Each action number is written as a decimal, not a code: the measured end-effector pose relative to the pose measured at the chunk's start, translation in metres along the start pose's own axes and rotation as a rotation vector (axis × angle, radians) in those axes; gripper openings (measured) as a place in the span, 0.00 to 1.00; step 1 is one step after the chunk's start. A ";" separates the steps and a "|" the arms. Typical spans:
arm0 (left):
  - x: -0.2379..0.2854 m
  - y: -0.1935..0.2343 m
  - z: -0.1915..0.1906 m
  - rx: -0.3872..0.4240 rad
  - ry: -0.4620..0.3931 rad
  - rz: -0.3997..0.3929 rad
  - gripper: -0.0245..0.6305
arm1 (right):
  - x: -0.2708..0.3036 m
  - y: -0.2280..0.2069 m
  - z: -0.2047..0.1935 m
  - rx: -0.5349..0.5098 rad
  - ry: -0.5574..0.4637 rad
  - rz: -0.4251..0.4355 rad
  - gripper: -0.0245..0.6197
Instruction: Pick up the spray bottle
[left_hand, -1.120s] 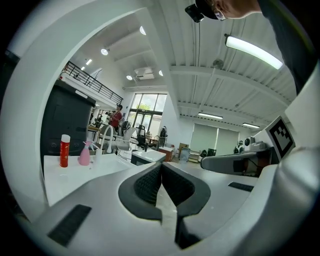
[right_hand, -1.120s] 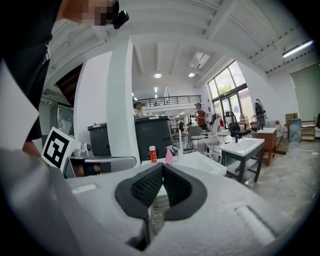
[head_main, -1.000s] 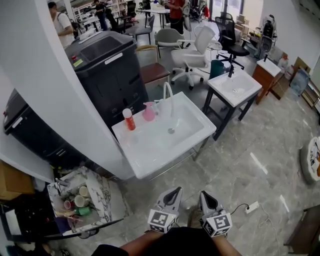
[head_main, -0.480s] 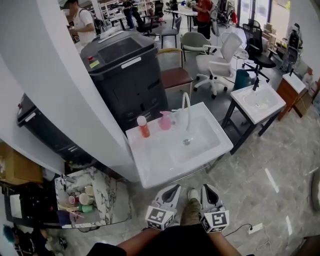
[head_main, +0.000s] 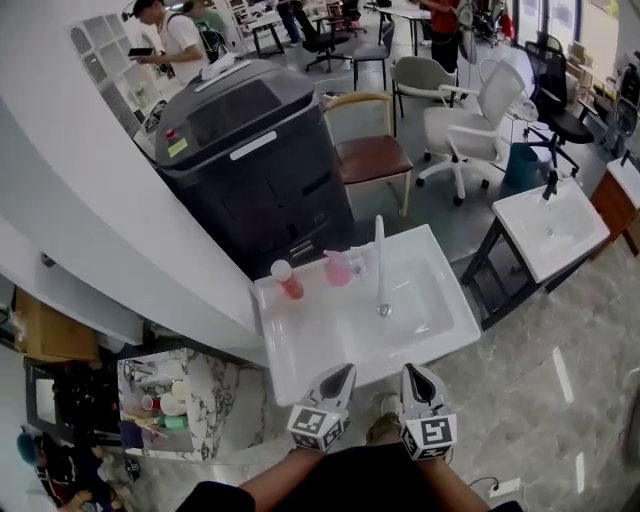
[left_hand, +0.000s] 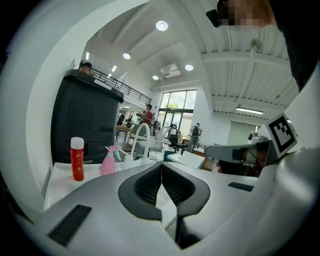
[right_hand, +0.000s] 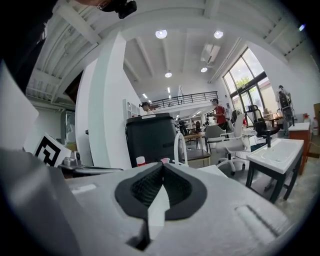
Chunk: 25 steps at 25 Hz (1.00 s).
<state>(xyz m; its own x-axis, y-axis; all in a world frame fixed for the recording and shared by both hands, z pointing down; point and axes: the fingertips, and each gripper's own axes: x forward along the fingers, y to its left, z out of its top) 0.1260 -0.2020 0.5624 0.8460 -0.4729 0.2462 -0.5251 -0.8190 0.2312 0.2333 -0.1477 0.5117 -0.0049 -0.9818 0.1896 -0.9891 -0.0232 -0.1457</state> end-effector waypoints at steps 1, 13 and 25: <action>0.013 0.006 0.002 -0.004 0.000 0.019 0.06 | 0.009 -0.010 0.001 0.001 0.006 0.009 0.04; 0.139 0.093 -0.013 -0.112 0.043 0.242 0.06 | 0.110 -0.090 -0.004 -0.041 0.096 0.140 0.04; 0.205 0.195 -0.023 -0.159 0.015 0.349 0.27 | 0.169 -0.103 -0.031 -0.019 0.184 0.229 0.04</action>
<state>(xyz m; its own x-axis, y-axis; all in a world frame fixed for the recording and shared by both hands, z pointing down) 0.1948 -0.4515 0.6799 0.6130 -0.7085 0.3496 -0.7901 -0.5485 0.2737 0.3295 -0.3054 0.5888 -0.2530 -0.9104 0.3274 -0.9617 0.1999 -0.1875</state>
